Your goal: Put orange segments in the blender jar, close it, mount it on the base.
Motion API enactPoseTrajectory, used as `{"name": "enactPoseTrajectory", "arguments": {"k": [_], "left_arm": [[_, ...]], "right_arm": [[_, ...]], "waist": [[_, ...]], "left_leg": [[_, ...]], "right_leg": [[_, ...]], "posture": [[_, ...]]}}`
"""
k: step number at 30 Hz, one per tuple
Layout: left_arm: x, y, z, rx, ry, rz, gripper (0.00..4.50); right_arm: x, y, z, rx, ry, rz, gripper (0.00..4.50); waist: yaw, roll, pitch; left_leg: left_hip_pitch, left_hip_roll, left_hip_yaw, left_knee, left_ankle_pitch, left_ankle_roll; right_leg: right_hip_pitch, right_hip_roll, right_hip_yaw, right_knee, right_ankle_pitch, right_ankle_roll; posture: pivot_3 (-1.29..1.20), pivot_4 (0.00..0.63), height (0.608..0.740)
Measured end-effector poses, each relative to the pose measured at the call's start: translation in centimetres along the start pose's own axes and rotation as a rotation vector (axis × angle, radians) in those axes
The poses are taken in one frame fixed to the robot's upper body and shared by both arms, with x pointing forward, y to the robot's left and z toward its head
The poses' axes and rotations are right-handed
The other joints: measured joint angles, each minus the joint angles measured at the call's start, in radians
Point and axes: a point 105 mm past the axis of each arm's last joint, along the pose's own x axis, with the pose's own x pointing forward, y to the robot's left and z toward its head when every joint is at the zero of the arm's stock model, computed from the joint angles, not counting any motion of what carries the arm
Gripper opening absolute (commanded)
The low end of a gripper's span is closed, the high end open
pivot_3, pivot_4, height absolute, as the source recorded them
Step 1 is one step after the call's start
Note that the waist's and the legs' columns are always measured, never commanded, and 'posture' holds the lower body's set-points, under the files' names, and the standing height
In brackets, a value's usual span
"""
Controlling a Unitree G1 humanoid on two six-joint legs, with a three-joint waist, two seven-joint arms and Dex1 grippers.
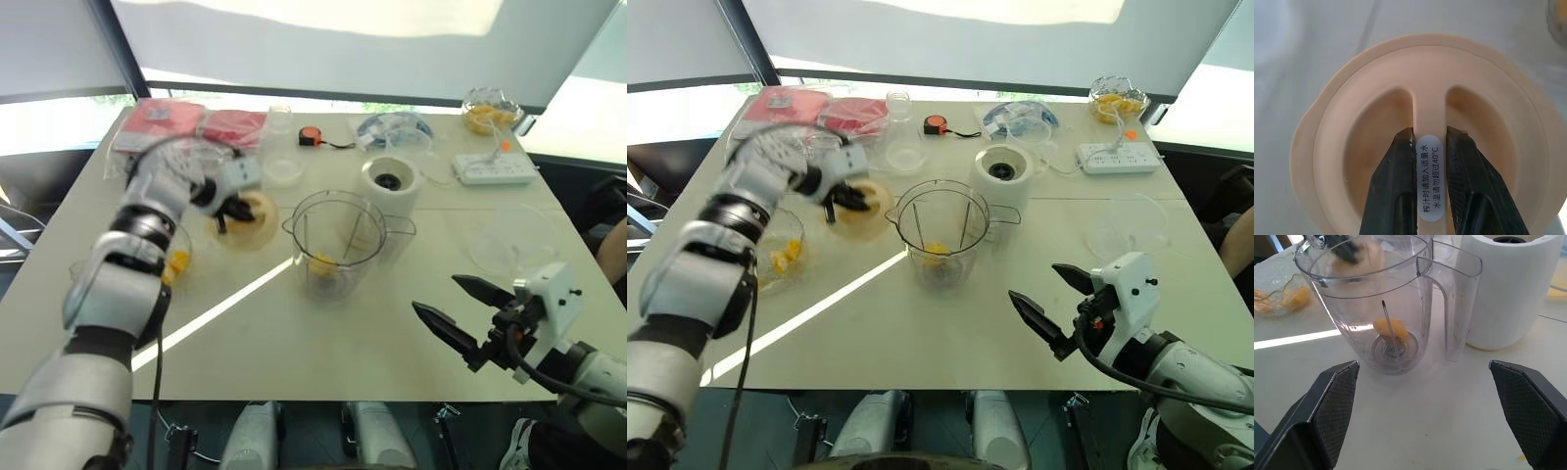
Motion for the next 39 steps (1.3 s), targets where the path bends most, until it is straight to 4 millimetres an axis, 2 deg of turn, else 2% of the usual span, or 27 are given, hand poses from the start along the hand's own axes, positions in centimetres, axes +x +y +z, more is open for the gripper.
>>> {"name": "enactPoseTrajectory", "arguments": {"k": [2, 7, 11, 16, 20, 26, 30, 34, 39], "left_arm": [[-2.2, 1.8, 3.1, 0.035, -0.070, 0.055, 0.24], [-5.1, 2.4, 7.2, 0.089, -0.178, 0.018, 0.24], [-7.3, 0.1, 11.7, 0.213, -0.310, -0.183, 0.24], [-7.3, -2.2, 14.2, 0.320, -0.352, -0.293, 0.24], [-7.1, -4.0, 14.8, 0.363, -0.356, -0.385, 0.24], [-4.5, -7.2, 15.6, 0.344, -0.300, -0.558, 0.24], [-2.7, -9.3, 16.8, 0.406, -0.241, -0.632, 0.24], [-1.4, -10.5, 17.3, 0.474, -0.196, -0.659, 0.24], [-0.4, -10.8, 16.2, 0.521, -0.103, -0.671, 0.24]], "right_arm": [[0.5, 0.1, -0.3, 0.005, 0.002, 0.013, 4.50], [1.3, 0.2, -1.0, 0.026, -0.003, 0.012, 4.50], [1.6, -0.3, -0.9, 0.032, -0.034, -0.008, 4.50], [2.4, 0.0, -1.1, 0.037, -0.050, 0.006, 4.50], [2.7, -0.2, -1.4, 0.035, -0.044, -0.006, 4.50], [2.9, -0.1, -1.8, 0.041, -0.051, -0.020, 4.50], [3.2, 0.0, -2.1, 0.048, -0.066, -0.040, 4.50], [3.6, 0.2, -2.1, 0.043, -0.072, -0.044, 4.50], [3.6, 0.0, -2.1, 0.032, -0.078, -0.068, 4.50]], "waist": [[0.002, 0.000, 0.000], [0.004, 0.001, 0.000], [0.004, 0.001, 0.000], [0.002, 0.001, 0.000], [-0.010, 0.002, 0.000], [-0.012, 0.002, 0.000], [-0.012, 0.002, 0.000], [-0.015, 0.003, 0.000], [-0.014, 0.003, 0.000]], "left_leg": [[0.000, 0.000, 0.001, 0.000, -0.001, 0.002], [-0.001, -0.001, 0.001, 0.000, -0.002, 0.003], [-0.001, 0.000, 0.001, 0.000, -0.002, 0.003], [0.000, 0.000, 0.000, 0.000, -0.002, 0.003], [0.000, 0.001, 0.000, 0.000, -0.002, 0.003], [-0.001, 0.000, 0.000, 0.001, -0.002, 0.003], [-0.001, -0.001, 0.001, 0.001, -0.002, 0.003], [0.000, -0.002, 0.001, 0.001, -0.002, 0.003], [0.000, -0.001, 0.000, 0.001, -0.002, 0.003]], "right_leg": [[0.000, 0.000, 0.000, 0.000, 0.000, 0.000], [-0.002, 0.001, -0.001, 0.001, -0.001, 0.001], [-0.002, 0.000, 0.000, 0.000, -0.001, 0.000], [-0.002, 0.001, 0.001, 0.002, -0.001, 0.000], [-0.002, 0.001, 0.001, 0.002, -0.001, 0.000], [-0.002, 0.000, 0.001, 0.002, -0.001, 0.000], [-0.002, 0.001, 0.001, 0.001, -0.001, 0.000], [-0.002, 0.001, 0.002, 0.002, -0.001, 0.000], [-0.002, 0.002, 0.002, 0.002, -0.001, 0.000]], "posture": [[0.00, 0.150, 0.740], [0.00, 0.150, 0.740], [0.00, 0.150, 0.740], [0.00, 0.150, 0.740], [0.00, 0.150, 0.740], [0.00, 0.150, 0.740], [0.00, 0.150, 0.740], [0.00, 0.150, 0.740], [0.00, 0.150, 0.740]]}}
